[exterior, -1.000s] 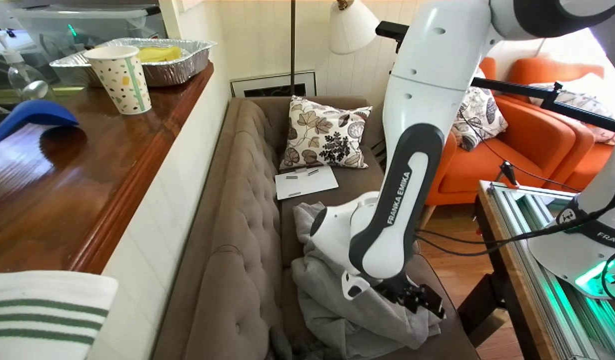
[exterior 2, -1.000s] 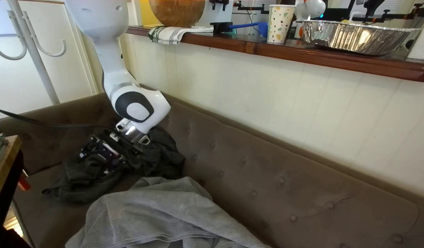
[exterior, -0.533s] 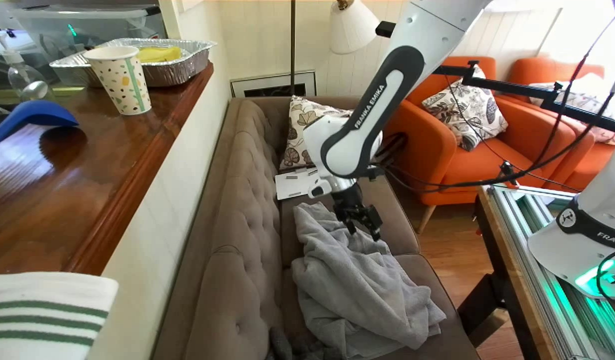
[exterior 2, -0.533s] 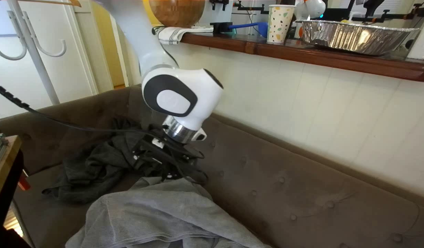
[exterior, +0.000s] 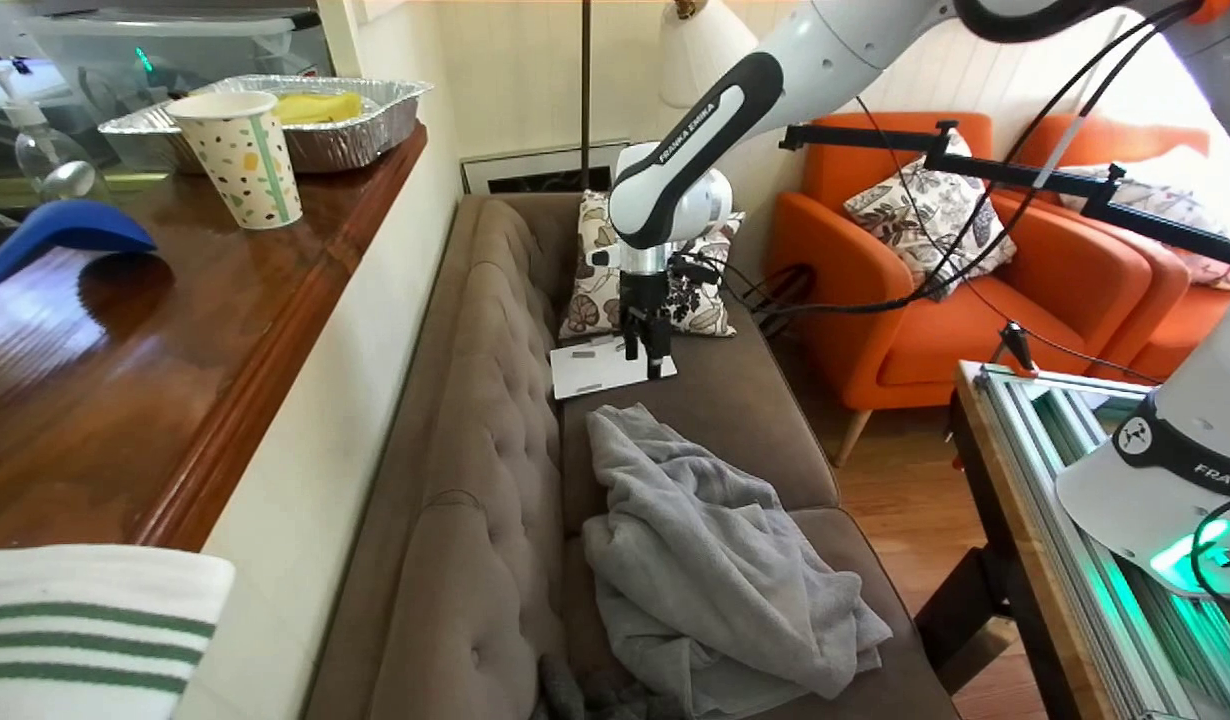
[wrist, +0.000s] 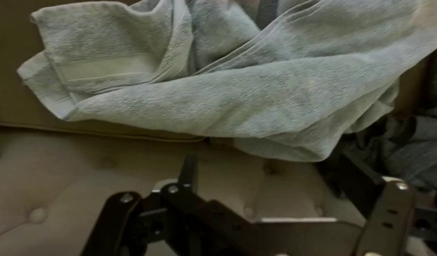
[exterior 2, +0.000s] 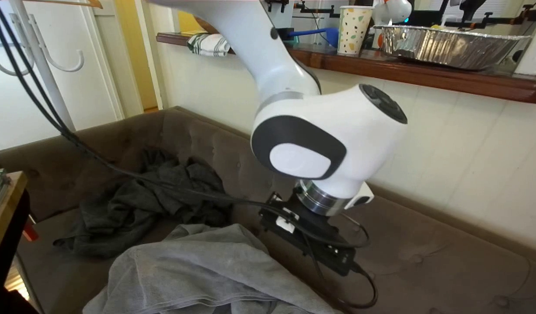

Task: Fold the blanket in half

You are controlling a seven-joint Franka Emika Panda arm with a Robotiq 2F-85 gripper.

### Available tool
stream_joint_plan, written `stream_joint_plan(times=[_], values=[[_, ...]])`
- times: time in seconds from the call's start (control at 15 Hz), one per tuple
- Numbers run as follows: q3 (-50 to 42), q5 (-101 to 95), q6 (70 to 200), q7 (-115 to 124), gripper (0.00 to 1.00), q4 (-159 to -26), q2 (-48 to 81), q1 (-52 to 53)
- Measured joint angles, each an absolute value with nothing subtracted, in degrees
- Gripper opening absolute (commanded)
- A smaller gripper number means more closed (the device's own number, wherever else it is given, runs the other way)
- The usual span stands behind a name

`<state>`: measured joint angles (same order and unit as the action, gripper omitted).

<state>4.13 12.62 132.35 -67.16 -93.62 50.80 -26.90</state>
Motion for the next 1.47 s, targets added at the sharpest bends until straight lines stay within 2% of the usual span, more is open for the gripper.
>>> stream_joint_plan(times=[0.47,0.87,1.47], values=[[3.9,15.6,144.1,-57.2,1.00,-75.2,70.8,-28.2],[0.5,15.4,144.0,-44.4,1.00,-60.6,85.3,-27.5],[3.5,15.5,139.2,-20.3,1.00,-60.4,86.4,-27.4]])
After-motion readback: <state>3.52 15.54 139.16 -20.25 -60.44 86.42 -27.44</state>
